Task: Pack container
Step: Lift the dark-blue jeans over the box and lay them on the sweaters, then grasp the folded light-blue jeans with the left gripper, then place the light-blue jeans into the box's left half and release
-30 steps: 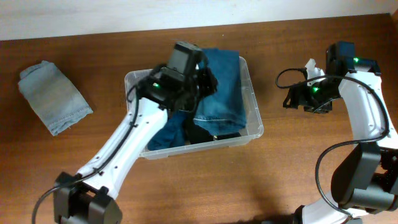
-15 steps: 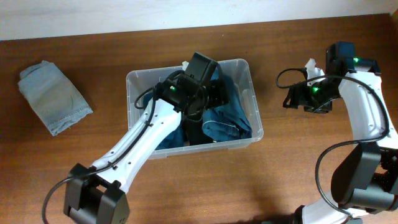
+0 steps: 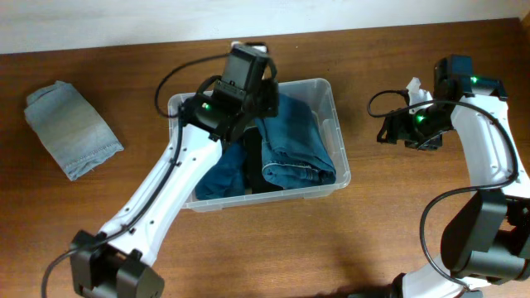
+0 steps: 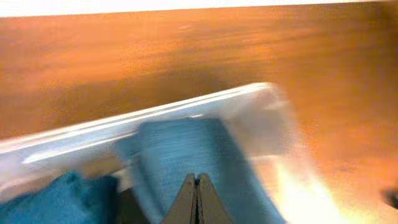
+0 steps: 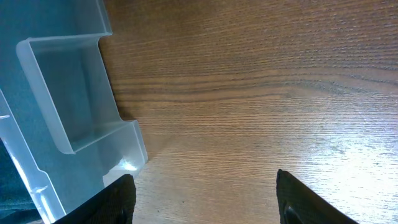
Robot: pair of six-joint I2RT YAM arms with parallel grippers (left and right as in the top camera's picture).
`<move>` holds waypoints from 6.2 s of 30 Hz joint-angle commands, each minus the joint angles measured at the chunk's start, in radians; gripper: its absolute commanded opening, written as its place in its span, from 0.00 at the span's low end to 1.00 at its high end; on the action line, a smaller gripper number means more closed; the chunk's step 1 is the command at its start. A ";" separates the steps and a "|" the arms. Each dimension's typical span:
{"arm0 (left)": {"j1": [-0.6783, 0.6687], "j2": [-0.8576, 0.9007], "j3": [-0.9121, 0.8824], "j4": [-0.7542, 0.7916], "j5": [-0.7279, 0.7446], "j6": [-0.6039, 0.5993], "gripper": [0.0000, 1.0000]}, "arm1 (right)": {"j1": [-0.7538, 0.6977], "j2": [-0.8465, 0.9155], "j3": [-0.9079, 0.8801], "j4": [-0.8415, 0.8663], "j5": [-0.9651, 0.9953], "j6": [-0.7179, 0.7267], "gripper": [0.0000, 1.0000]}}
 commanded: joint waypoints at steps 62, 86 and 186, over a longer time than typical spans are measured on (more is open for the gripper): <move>1.189 0.413 0.301 -0.485 0.261 0.217 0.99 | -0.003 -0.036 0.002 0.000 0.001 0.007 0.73; 1.186 0.735 0.301 -0.233 0.434 0.315 0.94 | -0.002 -0.036 0.002 -0.010 0.000 0.005 0.73; 0.316 0.071 -0.027 -0.574 0.063 -0.047 0.87 | -0.003 -0.036 0.002 -0.051 0.001 0.003 0.73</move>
